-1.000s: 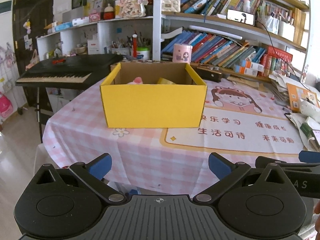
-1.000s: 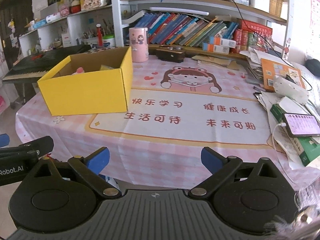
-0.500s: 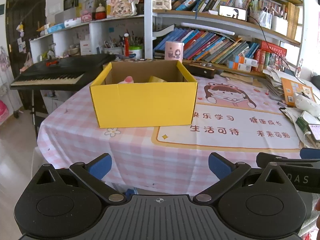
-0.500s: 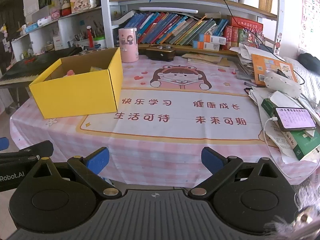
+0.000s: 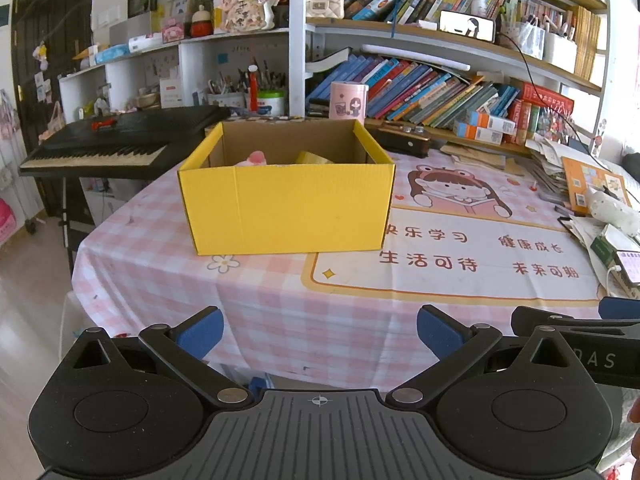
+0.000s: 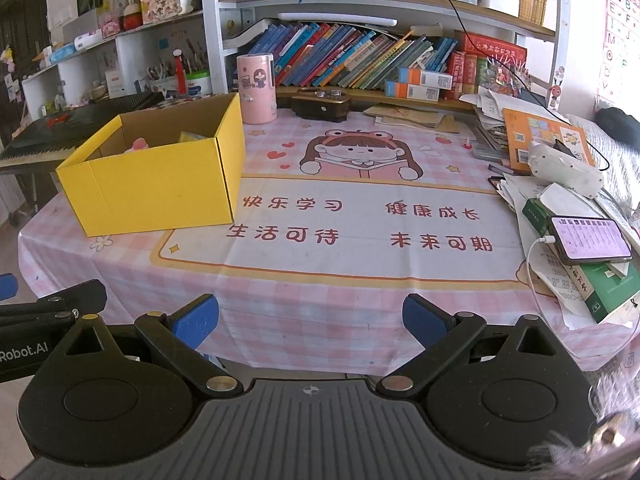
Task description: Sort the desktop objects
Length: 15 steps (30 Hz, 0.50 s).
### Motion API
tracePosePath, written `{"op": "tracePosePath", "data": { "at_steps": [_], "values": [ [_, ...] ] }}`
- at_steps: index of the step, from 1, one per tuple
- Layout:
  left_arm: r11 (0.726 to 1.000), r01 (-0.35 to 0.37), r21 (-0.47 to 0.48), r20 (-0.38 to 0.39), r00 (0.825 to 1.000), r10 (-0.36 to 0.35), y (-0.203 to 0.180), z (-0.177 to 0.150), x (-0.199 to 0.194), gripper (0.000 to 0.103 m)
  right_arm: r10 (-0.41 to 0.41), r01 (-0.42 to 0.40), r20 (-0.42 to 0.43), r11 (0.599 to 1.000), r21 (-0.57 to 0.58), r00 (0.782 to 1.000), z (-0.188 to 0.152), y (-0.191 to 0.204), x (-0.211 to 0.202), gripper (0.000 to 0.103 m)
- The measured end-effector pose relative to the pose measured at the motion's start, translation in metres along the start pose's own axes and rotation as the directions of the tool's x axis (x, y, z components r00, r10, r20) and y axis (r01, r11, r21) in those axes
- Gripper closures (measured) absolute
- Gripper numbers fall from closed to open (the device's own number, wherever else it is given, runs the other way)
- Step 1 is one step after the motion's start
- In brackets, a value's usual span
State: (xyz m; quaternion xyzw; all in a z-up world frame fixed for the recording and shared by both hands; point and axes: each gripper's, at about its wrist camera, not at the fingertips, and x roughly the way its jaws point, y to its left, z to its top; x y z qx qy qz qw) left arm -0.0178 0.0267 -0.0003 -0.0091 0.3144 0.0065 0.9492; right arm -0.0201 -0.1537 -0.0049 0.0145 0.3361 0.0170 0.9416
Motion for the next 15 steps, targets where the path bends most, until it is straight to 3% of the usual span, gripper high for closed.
{"op": "tracePosePath", "data": {
  "at_steps": [15],
  "values": [
    [1.000, 0.015, -0.008, 0.006, 1.000, -0.015, -0.0012, -0.0025, 0.0002, 0.000, 0.005, -0.005, -0.011, 1.000, -0.001, 1.000, -0.0039, -0.0019, 0.0036, 0.003]
  ]
}}
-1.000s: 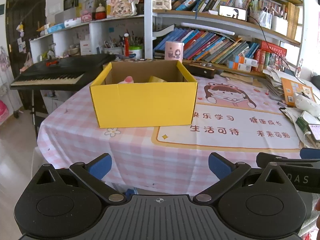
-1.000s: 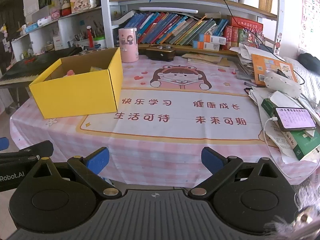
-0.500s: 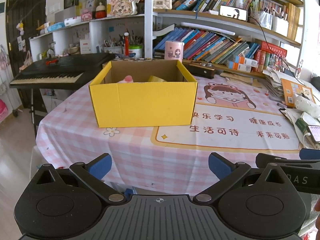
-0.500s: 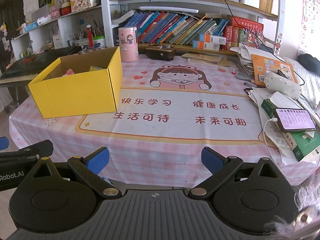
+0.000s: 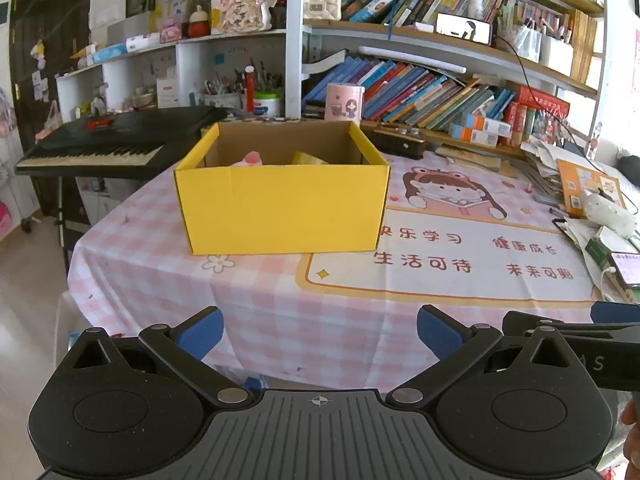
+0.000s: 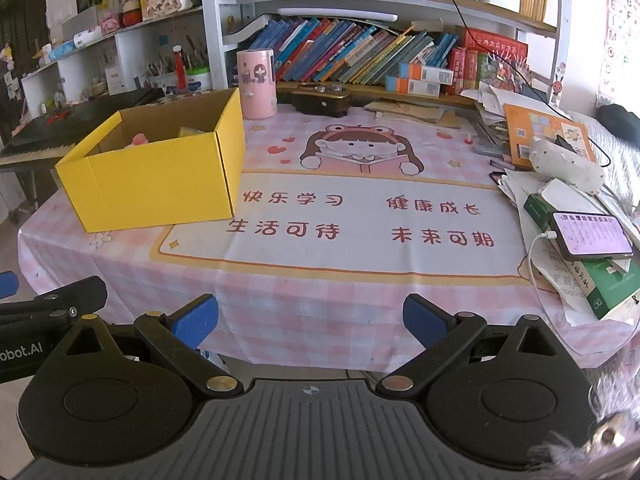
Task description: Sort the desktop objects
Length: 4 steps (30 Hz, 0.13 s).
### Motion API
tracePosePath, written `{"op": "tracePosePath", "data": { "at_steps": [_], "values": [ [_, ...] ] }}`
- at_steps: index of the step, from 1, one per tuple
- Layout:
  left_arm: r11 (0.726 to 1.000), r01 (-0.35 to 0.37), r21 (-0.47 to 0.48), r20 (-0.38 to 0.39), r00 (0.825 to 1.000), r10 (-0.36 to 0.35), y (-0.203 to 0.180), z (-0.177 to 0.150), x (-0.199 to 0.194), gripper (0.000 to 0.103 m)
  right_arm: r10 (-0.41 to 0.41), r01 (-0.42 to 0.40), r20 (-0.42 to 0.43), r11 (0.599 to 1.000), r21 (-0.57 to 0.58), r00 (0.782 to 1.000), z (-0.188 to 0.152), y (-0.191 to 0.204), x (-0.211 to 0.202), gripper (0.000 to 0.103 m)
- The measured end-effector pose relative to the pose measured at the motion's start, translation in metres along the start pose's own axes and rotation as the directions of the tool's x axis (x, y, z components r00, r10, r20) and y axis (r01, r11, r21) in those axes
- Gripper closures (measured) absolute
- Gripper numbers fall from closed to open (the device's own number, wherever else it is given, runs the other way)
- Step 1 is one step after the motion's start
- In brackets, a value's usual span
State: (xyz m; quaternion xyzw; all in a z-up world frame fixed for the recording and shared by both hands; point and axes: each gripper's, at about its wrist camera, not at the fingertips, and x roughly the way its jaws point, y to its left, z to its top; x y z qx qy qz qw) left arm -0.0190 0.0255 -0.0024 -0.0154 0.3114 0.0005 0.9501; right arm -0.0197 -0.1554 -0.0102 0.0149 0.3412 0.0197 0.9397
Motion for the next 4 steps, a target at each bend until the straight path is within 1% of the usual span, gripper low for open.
{"op": "tracePosePath", "data": {
  "at_steps": [4],
  "values": [
    [1.000, 0.004, -0.002, -0.005, 1.000, -0.004, 0.0000, -0.0002, 0.0000, 0.000, -0.001, 0.001, -0.002, 1.000, -0.001, 1.000, -0.0001, 0.0002, 0.0001, 0.003]
  ]
}}
